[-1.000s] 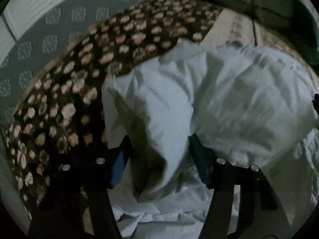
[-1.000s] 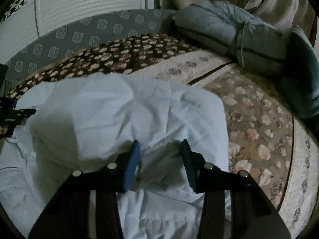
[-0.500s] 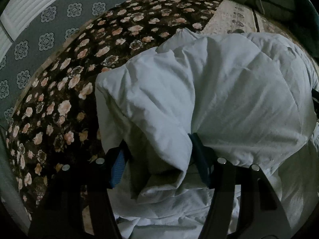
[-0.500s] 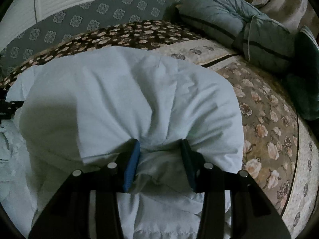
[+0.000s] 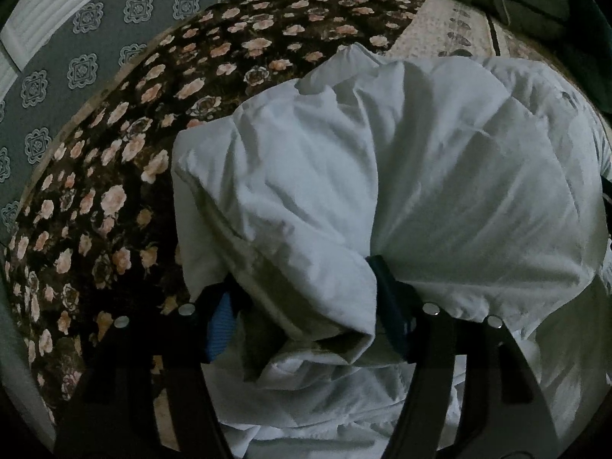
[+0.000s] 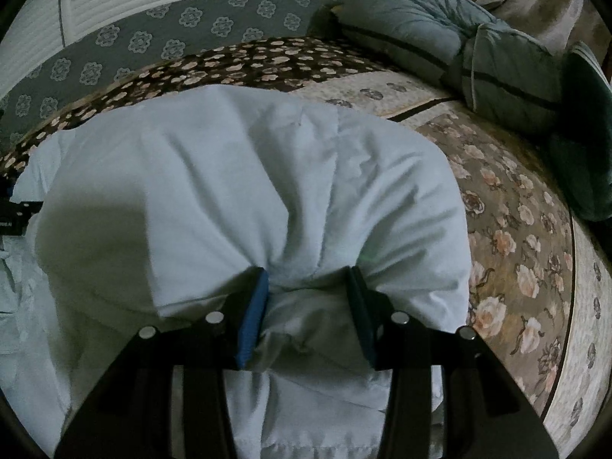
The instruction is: Fold large clothes
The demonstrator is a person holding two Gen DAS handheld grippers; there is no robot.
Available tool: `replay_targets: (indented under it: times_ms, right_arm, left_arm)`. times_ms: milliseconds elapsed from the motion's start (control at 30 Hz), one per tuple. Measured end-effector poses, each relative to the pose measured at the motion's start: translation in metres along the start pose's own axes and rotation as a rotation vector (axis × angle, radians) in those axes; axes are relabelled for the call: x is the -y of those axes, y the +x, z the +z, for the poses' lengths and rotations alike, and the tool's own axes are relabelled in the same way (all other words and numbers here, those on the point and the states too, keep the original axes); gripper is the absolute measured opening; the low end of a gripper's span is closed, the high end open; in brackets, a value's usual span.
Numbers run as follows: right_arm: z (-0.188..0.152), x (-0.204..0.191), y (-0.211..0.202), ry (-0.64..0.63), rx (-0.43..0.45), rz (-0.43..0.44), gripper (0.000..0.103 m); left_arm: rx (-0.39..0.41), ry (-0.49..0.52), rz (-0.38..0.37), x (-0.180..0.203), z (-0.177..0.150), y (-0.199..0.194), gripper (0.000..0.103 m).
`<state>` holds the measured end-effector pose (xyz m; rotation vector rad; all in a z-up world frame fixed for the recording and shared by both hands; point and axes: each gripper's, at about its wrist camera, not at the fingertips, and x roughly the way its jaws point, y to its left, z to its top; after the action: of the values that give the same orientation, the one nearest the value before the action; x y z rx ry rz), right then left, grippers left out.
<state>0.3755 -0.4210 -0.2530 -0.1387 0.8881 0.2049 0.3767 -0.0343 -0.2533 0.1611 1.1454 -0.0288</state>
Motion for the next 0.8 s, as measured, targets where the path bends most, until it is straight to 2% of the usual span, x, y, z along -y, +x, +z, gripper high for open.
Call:
replay_targets:
  times_ms: [467,567,633,700,800]
  right_arm:
    - [0.000,0.004,0.003,0.042,-0.004,0.011,0.044]
    - [0.001,0.008,-0.006,0.081,0.000,0.018,0.045]
    - [0.000,0.011,-0.016,0.117,-0.009,0.013,0.051]
    - [-0.004,0.014,-0.039,0.140,-0.002,-0.006,0.065]
    - [-0.015,0.020,-0.079,0.138,0.023,-0.036,0.075]
  left_arm:
    - [0.002,0.011,0.038,0.004,0.001,0.005,0.074]
    - [-0.006,0.001,0.020,0.001,0.004,0.002,0.074]
    - [-0.016,-0.018,0.000,-0.004,0.004,-0.001,0.074]
    - [-0.012,-0.028,-0.006,-0.007,0.004,-0.008,0.076]
    - [0.018,-0.005,0.031,-0.004,-0.002,-0.020,0.081]
